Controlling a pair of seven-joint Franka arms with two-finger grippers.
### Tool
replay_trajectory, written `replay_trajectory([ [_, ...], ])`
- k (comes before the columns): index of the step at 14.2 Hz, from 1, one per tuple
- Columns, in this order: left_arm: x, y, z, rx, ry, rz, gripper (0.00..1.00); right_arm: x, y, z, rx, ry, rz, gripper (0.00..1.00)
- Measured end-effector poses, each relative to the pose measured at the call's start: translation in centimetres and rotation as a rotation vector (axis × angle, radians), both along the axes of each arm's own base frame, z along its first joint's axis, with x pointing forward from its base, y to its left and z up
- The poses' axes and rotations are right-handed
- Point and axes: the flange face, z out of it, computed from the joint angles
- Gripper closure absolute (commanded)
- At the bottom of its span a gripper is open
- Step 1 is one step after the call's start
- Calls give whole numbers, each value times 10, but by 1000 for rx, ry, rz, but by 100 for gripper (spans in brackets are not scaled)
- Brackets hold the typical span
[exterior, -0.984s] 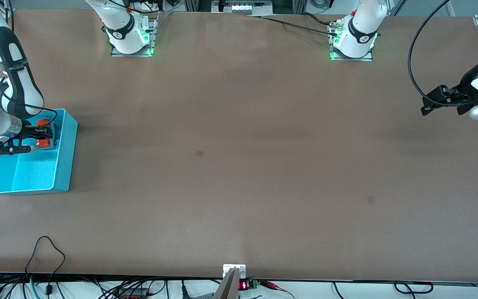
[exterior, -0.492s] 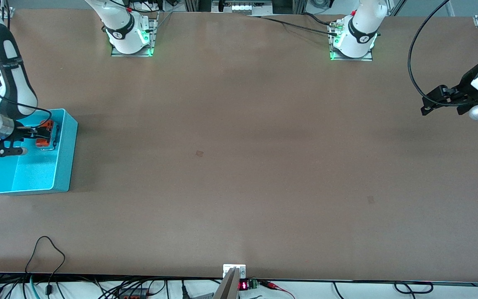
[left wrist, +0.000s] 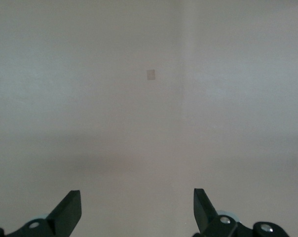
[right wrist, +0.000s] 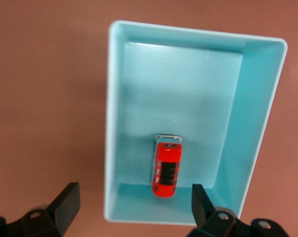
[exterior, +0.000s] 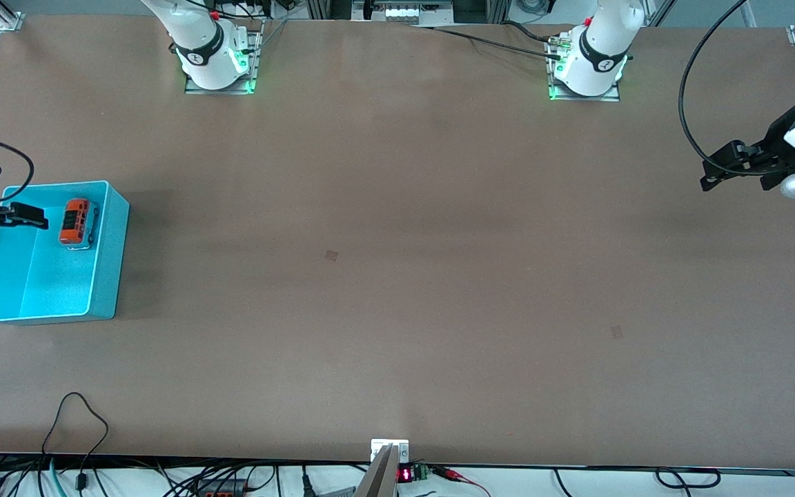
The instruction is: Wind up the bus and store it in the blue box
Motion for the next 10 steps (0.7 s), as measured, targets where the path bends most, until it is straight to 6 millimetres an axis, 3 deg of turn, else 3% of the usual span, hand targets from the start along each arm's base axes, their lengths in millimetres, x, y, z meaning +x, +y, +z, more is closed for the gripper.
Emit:
replay_trajectory([
  [7, -1, 0, 2, 0, -3, 0, 0, -20, 110, 110, 54, -32, -21, 0],
  [10, -1, 0, 2, 0, -1, 0, 0, -21, 144, 123, 60, -42, -52, 0],
])
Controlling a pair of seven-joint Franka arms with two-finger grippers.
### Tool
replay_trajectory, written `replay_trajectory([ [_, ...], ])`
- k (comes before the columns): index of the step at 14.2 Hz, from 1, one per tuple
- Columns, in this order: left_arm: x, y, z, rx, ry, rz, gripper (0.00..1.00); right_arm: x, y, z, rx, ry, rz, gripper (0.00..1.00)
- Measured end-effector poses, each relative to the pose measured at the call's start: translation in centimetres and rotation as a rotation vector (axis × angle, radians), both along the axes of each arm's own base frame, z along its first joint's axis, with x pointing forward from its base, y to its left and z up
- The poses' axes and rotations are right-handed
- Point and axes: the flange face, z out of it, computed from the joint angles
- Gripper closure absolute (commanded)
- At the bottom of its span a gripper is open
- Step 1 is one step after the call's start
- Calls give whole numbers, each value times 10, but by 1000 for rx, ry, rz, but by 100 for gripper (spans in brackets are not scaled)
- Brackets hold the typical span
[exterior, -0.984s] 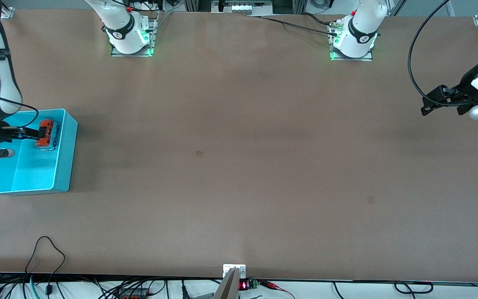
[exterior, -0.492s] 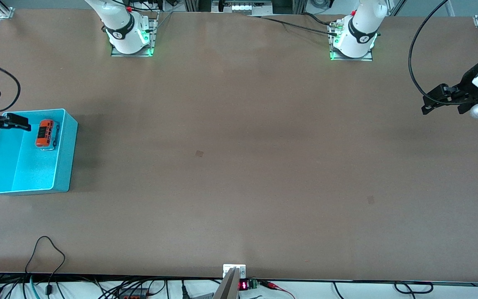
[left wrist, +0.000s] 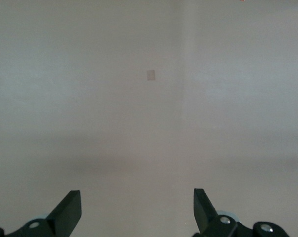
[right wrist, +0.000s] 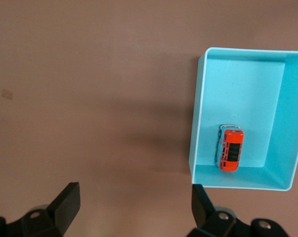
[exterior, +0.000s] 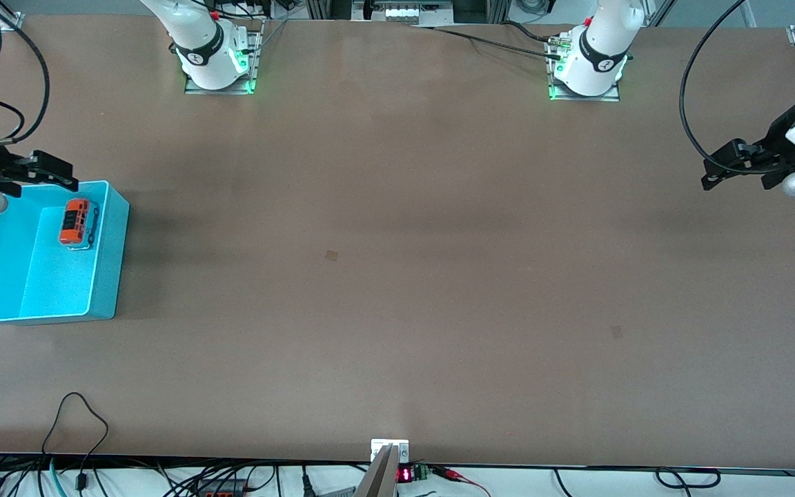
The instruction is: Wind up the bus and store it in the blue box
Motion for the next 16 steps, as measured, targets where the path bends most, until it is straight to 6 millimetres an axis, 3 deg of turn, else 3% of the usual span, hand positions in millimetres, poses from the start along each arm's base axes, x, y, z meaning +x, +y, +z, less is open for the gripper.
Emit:
replay_trajectory([
  [3, 0, 2, 0, 0, 3, 3, 0, 0, 15, -1, -3, 4, 6, 0],
  [7, 0, 1, 0, 0, 2, 2, 0, 0, 5, 1, -8, 3, -14, 0],
  [16, -1, 1, 1, 0, 1, 1, 0, 0, 5, 3, 1, 4, -19, 0],
])
